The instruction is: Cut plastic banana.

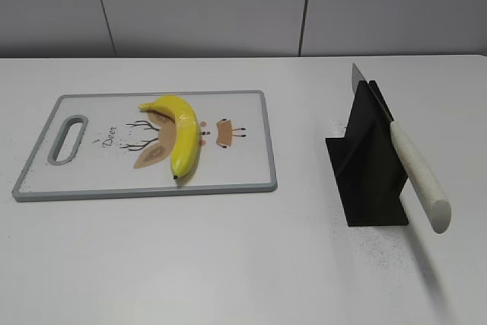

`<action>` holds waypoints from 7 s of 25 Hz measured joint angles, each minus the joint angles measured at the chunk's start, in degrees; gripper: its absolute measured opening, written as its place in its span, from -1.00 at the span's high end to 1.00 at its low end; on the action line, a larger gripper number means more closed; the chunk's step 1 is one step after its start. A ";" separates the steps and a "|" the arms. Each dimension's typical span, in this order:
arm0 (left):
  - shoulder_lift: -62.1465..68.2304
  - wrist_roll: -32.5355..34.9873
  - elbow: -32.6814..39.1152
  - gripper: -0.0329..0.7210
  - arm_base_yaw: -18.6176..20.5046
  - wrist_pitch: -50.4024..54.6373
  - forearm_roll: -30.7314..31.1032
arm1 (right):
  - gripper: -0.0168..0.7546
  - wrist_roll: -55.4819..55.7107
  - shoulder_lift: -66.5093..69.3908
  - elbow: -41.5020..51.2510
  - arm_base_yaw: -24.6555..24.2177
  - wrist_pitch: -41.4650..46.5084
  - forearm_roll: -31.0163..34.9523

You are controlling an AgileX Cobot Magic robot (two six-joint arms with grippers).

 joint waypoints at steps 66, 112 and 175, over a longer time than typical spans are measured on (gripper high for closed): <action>0.00 0.00 0.00 -0.62 0.00 0.00 0.00 | 0.54 17.16 47.31 -16.83 9.77 1.88 -2.15; 74.49 45.93 -40.67 -0.62 -1.11 -10.58 -13.54 | 0.54 -55.91 72.03 -63.12 9.77 2.66 -3.76; 123.44 77.50 -59.90 0.86 -8.30 -12.56 -30.87 | 0.54 -79.70 97.69 -71.44 9.51 -2.17 11.18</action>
